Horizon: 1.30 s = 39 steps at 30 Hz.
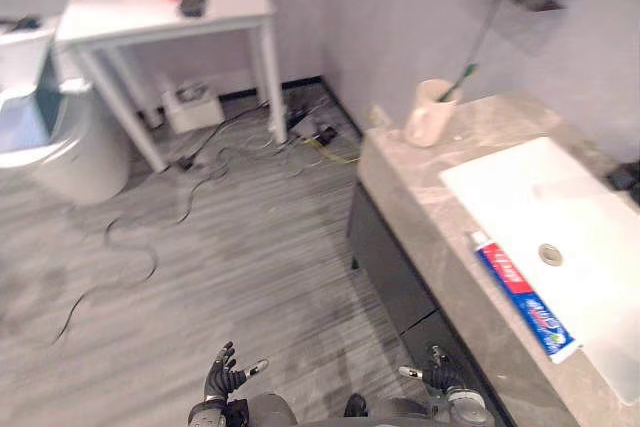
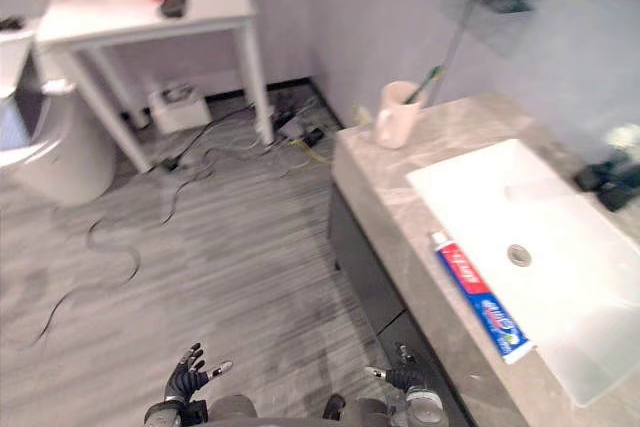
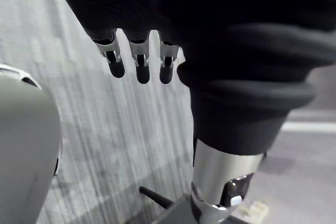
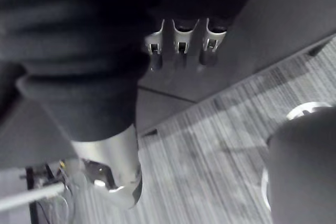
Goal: Organize washtable
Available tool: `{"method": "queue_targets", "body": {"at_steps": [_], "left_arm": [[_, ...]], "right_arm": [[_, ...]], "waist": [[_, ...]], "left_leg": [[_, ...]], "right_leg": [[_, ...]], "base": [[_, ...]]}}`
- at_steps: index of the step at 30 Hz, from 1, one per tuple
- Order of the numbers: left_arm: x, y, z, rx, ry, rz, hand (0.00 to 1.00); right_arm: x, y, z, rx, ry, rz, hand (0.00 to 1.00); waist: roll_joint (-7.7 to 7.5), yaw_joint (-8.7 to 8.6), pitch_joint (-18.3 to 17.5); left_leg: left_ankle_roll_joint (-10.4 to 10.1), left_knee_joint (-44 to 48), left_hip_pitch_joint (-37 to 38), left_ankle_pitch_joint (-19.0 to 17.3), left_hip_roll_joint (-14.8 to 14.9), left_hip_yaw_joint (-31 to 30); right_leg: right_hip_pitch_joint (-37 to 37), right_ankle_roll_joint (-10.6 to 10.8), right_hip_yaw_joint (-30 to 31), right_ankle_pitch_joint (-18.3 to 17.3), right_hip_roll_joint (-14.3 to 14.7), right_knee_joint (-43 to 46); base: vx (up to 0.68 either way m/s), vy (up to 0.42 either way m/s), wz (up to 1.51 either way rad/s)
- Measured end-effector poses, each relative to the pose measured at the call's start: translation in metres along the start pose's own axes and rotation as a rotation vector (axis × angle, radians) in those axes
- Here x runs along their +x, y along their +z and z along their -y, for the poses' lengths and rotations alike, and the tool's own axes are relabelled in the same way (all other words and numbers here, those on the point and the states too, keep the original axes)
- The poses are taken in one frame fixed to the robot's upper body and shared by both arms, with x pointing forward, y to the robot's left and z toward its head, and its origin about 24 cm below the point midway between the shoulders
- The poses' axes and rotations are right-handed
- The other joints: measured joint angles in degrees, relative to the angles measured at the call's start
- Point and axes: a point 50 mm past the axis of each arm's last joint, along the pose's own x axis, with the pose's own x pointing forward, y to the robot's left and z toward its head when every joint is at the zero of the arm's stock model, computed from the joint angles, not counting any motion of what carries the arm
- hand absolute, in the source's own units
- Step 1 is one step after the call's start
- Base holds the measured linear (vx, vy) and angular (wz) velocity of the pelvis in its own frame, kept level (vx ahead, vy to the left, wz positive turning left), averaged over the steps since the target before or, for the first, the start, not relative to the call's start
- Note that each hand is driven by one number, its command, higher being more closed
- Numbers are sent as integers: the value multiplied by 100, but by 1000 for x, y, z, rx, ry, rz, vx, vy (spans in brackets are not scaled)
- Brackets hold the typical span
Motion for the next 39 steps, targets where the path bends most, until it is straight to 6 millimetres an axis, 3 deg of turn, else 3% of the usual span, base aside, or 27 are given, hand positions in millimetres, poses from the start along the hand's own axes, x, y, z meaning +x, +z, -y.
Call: {"method": "queue_targets", "body": {"at_steps": [1, 3, 4, 5, 7, 10, 12, 14, 16, 18, 20, 21, 22, 23, 24, 26, 30, 31, 32, 33, 34, 35, 36, 37, 38, 39], "left_arm": [[-1, -2, -1, -2, 3, -2, 0], [-2, -2, 3, -10, -1, -1, 0], [-3, -5, 8, -26, -6, -6, 0], [-4, -7, 10, -31, -8, -16, 0], [-3, -3, 6, -14, 0, 7, 0], [-3, -3, 3, -8, 10, 11, 0], [-6, -7, 4, -12, 12, 1, 0], [-7, -9, 4, -7, 12, -4, 0], [-7, -9, 5, -4, 11, -6, 0], [-2, -9, 4, 9, 10, -19, 0], [2, -8, 0, 25, 15, -28, 0], [4, -6, 3, 24, 5, -24, 0], [6, -5, 6, 27, -4, -28, 0], [8, -7, 6, 37, -6, -44, 0], [8, -11, -1, 51, 8, -66, 0], [5, -19, 0, 37, 20, -104, 0], [-7, -39, -2, 34, 31, -175, 0], [-9, -43, -4, 34, 38, -186, 0], [-13, -48, -6, 34, 48, -205, 0], [-17, -53, -7, 32, 54, -218, 0], [-20, -57, -8, 31, 58, -237, 0], [-20, -58, -8, 32, 58, -240, 0], [-23, -62, -9, 32, 60, -252, 0], [-25, -64, -9, 31, 62, -259, 0], [-29, -69, -9, 27, 68, -274, 0], [-29, -68, -13, 36, 75, -274, 0]], "right_arm": [[-1, -2, 1, 21, -13, -8, 0], [-1, 1, 4, 26, -26, 5, 0], [-1, 4, 15, 2, -46, 23, 0], [-1, 4, 13, 6, -44, 20, 0], [-4, 2, 0, 2, -6, 26, 0], [-5, 1, -5, -18, 11, 25, 0], [-6, 6, -6, -21, 13, 53, 0], [-4, 10, -8, -28, 20, 63, 0], [-2, 14, -11, -37, 30, 72, 0], [1, 14, -10, -53, 33, 60, 0], [5, 12, -7, -73, 32, 35, 0], [8, 14, 0, -101, 19, 31, 0], [10, 17, 4, -112, 11, 38, 0], [9, 15, 9, -130, 3, 28, 0], [7, 10, 14, -134, -10, 16, 0], [6, 5, 26, -132, -43, -8, 0], [1, -9, 38, -133, -75, -57, 0], [-1, -14, 40, -131, -83, -73, 0], [-3, -18, 41, -133, -92, -90, 0], [-3, -18, 40, -128, -98, -98, 0], [-2, -18, 44, -98, -123, -107, 0], [-2, -18, 44, -90, -126, -108, 0], [-2, -19, 46, -72, -137, -115, 0], [-2, -21, 47, -63, -140, -120, 0], [-3, -21, 55, -60, -164, -121, 0], [-2, -21, 52, -42, -162, -124, 0]], "waist": [[-16, 7, 29], [40, 39, 4], [320, 57, -33], [337, 66, -32], [37, 86, -86], [-99, 166, -178], [-169, 157, -223], [-164, 161, -224], [-138, 156, -227], [-29, 123, -275], [66, 81, -323], [234, -15, -231], [318, -37, -197], [390, -24, -195], [357, -85, -193], [502, -178, -219], [550, -152, -186], [550, -74, -175], [429, 40, -127], [420, 55, -130], [380, 78, -103], [367, 94, -94], [310, 145, -59], [307, 155, -60], [444, 150, -102], [346, 132, -105]], "left_leg": [[25, -551, -90, -84, -247, -331], [-24, -1607, -121, -63, -635, -1111], [-291, -2435, 6, 270, -729, -1910], [-152, -2305, 73, 363, -810, -1931], [-54, -2166, 276, -109, -1099, -1719], [121, -1938, 320, -352, -1058, -1334], [254, -1957, 553, -545, -975, -729], [375, -2018, 821, -563, -890, -199], [390, -2193, 1163, -562, -876, 282], [429, -2508, 1414, -538, -849, 522], [443, -2697, 1510, -523, -838, 545], [450, -2815, 1618, -518, -825, 513], [451, -2869, 1688, -519, -800, 501], [440, -2919, 1790, -513, -719, 528], [404, -2838, 1840, -518, -744, 468], [260, -2701, 1880, -389, -737, 426], [5, -1333, 1538, 252, -471, 241], [-66, -796, 1351, 493, -382, 210], [15, -174, 1073, 617, -322, 119], [116, -122, 906, 253, -384, 21], [174, -510, 667, -177, -581, -173], [171, -636, 637, -223, -630, -206], [196, -1310, 555, -277, -863, -451], [155, -1793, 578, -221, -949, -614], [68, -2829, 636, 393, -935, -905], [314, -2944, 734, 438, -1032, -834]], "right_leg": [[91, 5, 350, -3, -96, 2], [137, 241, 767, -139, -225, 63], [59, 620, 1059, -370, -145, 250], [48, 705, 1207, -454, -155, 371], [-108, 787, 1498, -506, -403, 649], [-282, 862, 1837, -552, -418, 817], [-572, 902, 1952, -528, -447, 1183], [-898, 938, 1407, -508, -581, 1702], [-1173, 1025, -40, -403, -1031, 2048], [-1174, 825, -1319, -277, -1293, 1944], [-1273, 747, -1520, -122, -1292, 1979], [-1647, 569, -1536, 26, -1292, 2577], [-1797, 668, -1480, -206, -1199, 2663], [-1790, 650, -1397, -253, -787, 1723], [-1678, 480, -1255, 339, -635, 1118], [-1513, 450, -1291, 428, -585, 984], [-613, 503, -1267, 510, -367, 10], [-403, 498, -1240, 552, -315, -210], [-252, 479, -1130, 568, -329, -348], [-198, 475, -1050, 571, -359, -396], [-175, 485, -915, 577, -458, -407], [-172, 496, -887, 584, -484, -405], [-153, 553, -765, 619, -600, -395], [-143, 587, -721, 640, -623, -396], [-126, 681, -630, 665, -511, -453], [-35, 843, -544, 649, -574, -598]], "base": [[316, 311, -134], [278, 390, -158], [193, 390, -132], [185, 389, -116], [183, 314, -101], [156, 242, -102], [168, 167, -126], [167, 105, -146], [173, 99, -144], [138, 62, -104], [152, 46, -88], [132, 24, -69], [135, 11, -66], [190, -39, -48], [235, -23, -35], [203, -2, -15], [224, -76, -7], [189, -27, -25], [225, -12, -35], [216, 29, -44], [165, 49, -29], [128, 110, -40], [78, 121, -37], [81, 181, -48], [56, 196, -35], [50, 175, -26]]}}
